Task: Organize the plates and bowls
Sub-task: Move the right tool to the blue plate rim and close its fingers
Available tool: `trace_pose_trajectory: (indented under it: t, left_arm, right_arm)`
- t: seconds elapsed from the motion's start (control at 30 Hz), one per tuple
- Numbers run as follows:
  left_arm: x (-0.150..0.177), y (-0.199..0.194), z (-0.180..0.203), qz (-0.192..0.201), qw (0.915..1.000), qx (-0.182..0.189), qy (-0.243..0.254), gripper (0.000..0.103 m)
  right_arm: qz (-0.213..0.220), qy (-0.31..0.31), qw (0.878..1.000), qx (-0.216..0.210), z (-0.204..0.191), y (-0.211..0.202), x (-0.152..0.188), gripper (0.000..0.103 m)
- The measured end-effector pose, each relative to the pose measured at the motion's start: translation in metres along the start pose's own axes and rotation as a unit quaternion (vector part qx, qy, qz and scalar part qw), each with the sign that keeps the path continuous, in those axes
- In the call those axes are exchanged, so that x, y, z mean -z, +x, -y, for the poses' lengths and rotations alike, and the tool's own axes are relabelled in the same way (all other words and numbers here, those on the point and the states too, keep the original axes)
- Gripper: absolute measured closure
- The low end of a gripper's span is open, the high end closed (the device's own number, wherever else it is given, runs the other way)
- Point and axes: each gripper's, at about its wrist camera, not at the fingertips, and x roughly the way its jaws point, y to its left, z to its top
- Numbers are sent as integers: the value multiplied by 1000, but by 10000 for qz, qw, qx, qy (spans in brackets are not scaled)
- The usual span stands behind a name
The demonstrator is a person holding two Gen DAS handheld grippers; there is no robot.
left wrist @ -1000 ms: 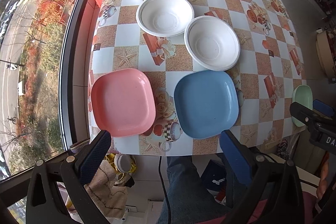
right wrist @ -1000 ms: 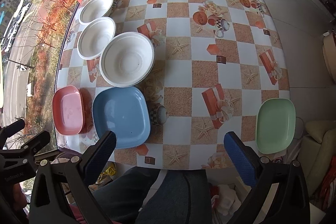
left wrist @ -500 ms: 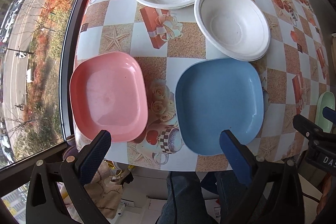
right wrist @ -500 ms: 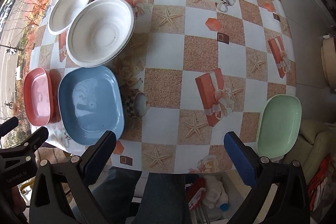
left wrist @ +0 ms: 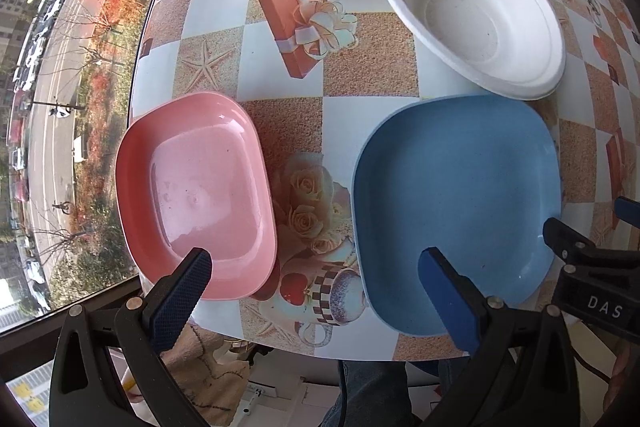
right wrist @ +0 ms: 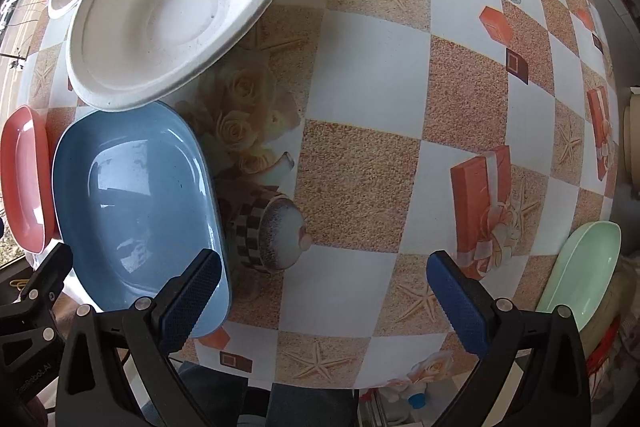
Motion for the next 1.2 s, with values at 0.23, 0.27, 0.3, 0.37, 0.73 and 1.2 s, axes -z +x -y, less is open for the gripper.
trace_pose_trajectory:
  t: [0.23, 0.27, 0.3, 0.37, 0.73, 1.2]
  left_arm:
    - [-4, 11, 25, -1, 9997, 147, 219, 0]
    - [-5, 11, 29, 24, 9995, 171, 280, 0]
    - [-8, 13, 33, 64, 9992, 200, 339, 0]
    - [-9, 12, 39, 156, 9986, 252, 428, 0]
    - [-5, 28, 35, -90, 9980, 612, 89, 0]
    - [2, 42, 52, 15, 9968, 803, -28, 8]
  right_arm:
    - [-148, 265, 9995, 63, 27, 7, 17, 0]
    - [-154, 315, 9994, 65, 32, 6, 20, 0]
    - [-158, 359, 9992, 70, 37, 6, 22, 0]
    - [-158, 447, 9988, 89, 47, 6, 28, 0]
    - [-1, 507, 9985, -186, 53, 8, 11, 0]
    - [68, 65, 9995, -290, 33, 8, 2, 0]
